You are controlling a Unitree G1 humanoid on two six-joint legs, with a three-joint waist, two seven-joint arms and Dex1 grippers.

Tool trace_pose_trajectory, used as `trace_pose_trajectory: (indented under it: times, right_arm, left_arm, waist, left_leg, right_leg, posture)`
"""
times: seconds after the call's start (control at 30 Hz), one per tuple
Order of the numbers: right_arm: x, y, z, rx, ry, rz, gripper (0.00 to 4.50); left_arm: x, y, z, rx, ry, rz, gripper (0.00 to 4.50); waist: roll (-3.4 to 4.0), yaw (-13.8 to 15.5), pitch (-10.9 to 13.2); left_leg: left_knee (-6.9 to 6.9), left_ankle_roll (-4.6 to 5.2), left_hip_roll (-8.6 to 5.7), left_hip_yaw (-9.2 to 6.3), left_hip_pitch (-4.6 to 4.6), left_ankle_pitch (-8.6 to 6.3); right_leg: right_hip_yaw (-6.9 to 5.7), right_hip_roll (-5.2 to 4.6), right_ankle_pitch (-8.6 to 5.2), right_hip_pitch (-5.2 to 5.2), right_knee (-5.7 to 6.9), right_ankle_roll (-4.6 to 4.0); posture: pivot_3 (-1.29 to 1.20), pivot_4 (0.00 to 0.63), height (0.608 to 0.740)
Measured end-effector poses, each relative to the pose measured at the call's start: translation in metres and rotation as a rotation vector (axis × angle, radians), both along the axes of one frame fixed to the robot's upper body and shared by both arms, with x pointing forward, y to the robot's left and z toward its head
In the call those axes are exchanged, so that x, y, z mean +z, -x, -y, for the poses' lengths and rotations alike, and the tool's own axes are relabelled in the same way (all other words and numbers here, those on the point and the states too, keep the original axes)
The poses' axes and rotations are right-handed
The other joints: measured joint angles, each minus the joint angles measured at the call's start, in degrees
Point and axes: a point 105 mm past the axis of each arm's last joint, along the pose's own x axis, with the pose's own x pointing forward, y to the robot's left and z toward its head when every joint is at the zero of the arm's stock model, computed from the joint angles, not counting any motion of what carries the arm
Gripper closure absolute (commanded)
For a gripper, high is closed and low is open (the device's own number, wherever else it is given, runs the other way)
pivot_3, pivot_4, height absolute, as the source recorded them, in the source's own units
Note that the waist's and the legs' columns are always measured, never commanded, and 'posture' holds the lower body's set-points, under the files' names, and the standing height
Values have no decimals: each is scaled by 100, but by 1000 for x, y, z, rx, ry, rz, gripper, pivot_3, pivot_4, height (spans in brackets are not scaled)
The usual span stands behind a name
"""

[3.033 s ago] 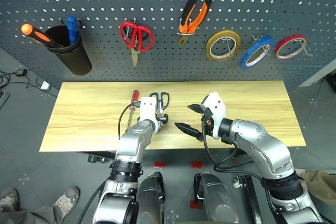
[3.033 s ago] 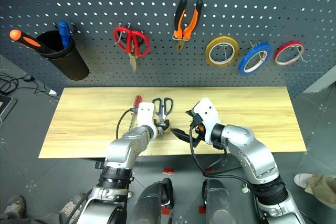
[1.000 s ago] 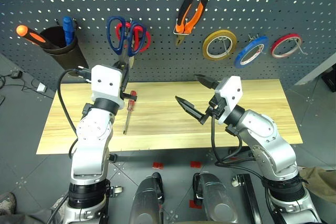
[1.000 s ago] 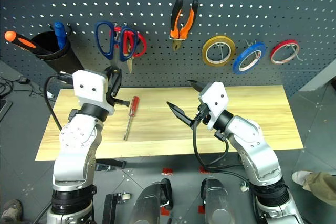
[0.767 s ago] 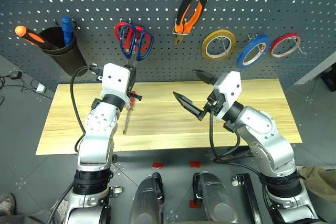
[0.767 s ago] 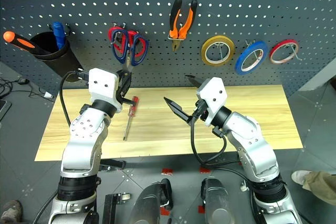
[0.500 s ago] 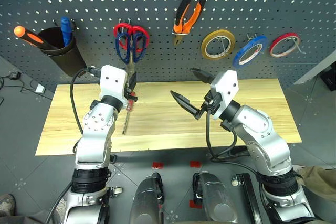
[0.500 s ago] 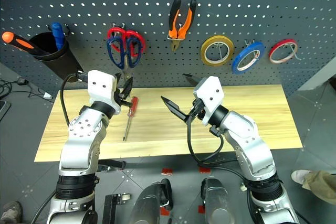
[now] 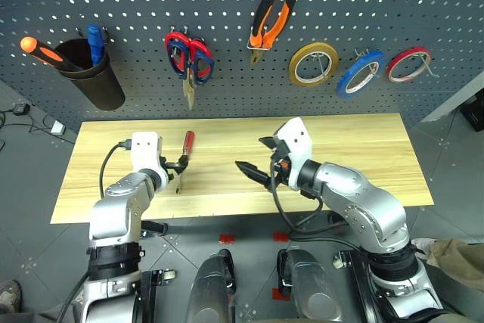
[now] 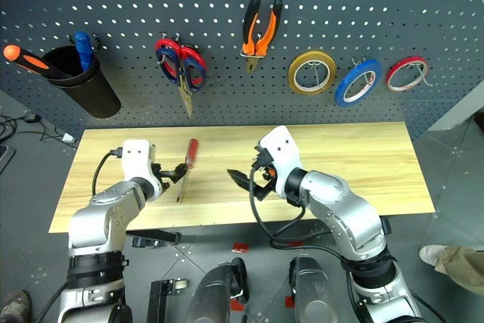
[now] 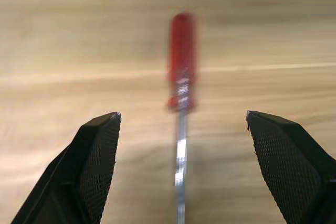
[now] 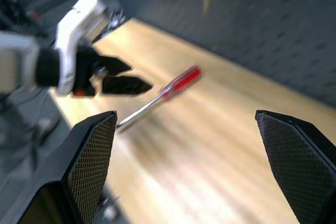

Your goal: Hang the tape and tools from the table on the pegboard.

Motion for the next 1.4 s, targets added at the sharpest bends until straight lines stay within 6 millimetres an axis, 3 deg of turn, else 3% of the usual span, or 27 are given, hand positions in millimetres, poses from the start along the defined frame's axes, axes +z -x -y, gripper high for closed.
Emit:
trace_pose_trajectory:
  times: [0.37, 0.57, 0.77, 0.87, 1.13, 1.27, 1.4]
  right_arm:
    - [3, 2, -10, 26, 50, 2, 0]
    - [9, 2, -13, 37, 51, 14, 0]
    - [7, 6, -16, 53, 50, -12, 0]
    - [6, 7, -17, 63, 47, -28, 0]
    - [7, 6, -15, 62, 55, -38, 0]
    - [14, 8, -12, 69, 48, 27, 0]
    - [28, 15, -9, 106, 0, 158, 0]
  left_arm:
    - [-10, -48, -9, 28, 74, -68, 469]
    - [-22, -56, 4, -64, 50, -131, 469]
    - [-23, -60, -1, -107, -44, -153, 469]
    - [-24, -61, -5, -111, -76, -158, 1093]
    - [-24, -64, 0, -221, -162, -125, 3640]
    - [-22, -61, 2, -294, -186, -73, 3696]
    - [-13, -41, -7, -374, -216, -5, 3696]
  waist:
    - [-29, 73, 21]
    - [-31, 56, 40]
    - [-32, 49, 51]
    - [-32, 46, 51]
    - [-31, 44, 54]
    - [-32, 26, 55]
    - [-32, -46, 54]
  left_leg:
    - [-3, 0, -3, 6, 0, 0]
    - [-15, 0, 0, 11, -1, -1]
    - [-16, 0, 1, 12, -1, -1]
    - [-15, 0, 1, 12, -1, -1]
    - [-18, 1, 1, 12, -2, -2]
    - [-26, 1, 1, 14, -3, -2]
    - [-43, -1, 5, 20, -3, -2]
  right_leg:
    - [1, -3, 0, -2, -10, 0]
    - [-1, -1, 0, -4, -30, 0]
    - [0, -2, -1, -4, -32, 0]
    - [0, -3, -1, -4, -32, 0]
    - [-1, -4, -1, -4, -35, 0]
    - [-1, -6, -1, -7, -43, 0]
    - [4, -6, -4, -16, -45, -4]
  posture:
    - [-173, 371, 740]
    - [-184, 387, 740]
    - [-183, 391, 740]
    - [-189, 393, 740]
    - [-200, 383, 740]
    - [-204, 364, 740]
    - [-200, 346, 740]
